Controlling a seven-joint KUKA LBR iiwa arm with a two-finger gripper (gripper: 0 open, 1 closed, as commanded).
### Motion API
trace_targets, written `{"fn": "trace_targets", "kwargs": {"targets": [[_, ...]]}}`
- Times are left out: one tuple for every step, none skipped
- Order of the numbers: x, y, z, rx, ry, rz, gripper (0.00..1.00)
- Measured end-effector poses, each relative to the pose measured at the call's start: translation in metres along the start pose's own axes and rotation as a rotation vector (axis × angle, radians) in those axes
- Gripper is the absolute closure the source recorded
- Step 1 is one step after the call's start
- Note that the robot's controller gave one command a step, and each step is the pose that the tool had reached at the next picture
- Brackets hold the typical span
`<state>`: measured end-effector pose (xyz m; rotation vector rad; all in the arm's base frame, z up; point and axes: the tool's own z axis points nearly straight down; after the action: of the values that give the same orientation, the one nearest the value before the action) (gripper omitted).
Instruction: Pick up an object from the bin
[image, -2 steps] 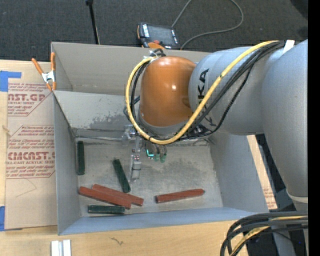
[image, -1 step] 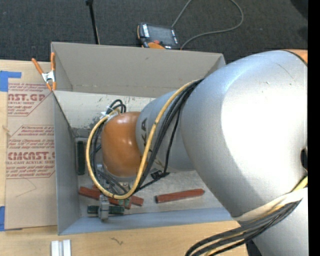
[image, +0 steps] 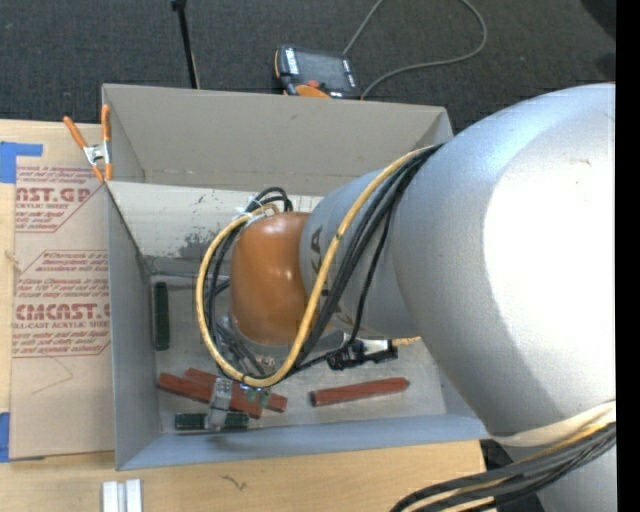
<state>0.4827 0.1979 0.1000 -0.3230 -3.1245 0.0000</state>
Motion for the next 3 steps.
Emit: {"fn": "trace_targets", "kwargs": {"targets": [[0.001, -0.012, -0.004, 0.001, 0.001, 0.162, 0.00], [0.002, 0.000, 0.030, -0.002, -0.002, 0.381, 0.00], [0.001, 0.000, 0.029, -0.002, -0.001, 0.380, 0.00]]}}
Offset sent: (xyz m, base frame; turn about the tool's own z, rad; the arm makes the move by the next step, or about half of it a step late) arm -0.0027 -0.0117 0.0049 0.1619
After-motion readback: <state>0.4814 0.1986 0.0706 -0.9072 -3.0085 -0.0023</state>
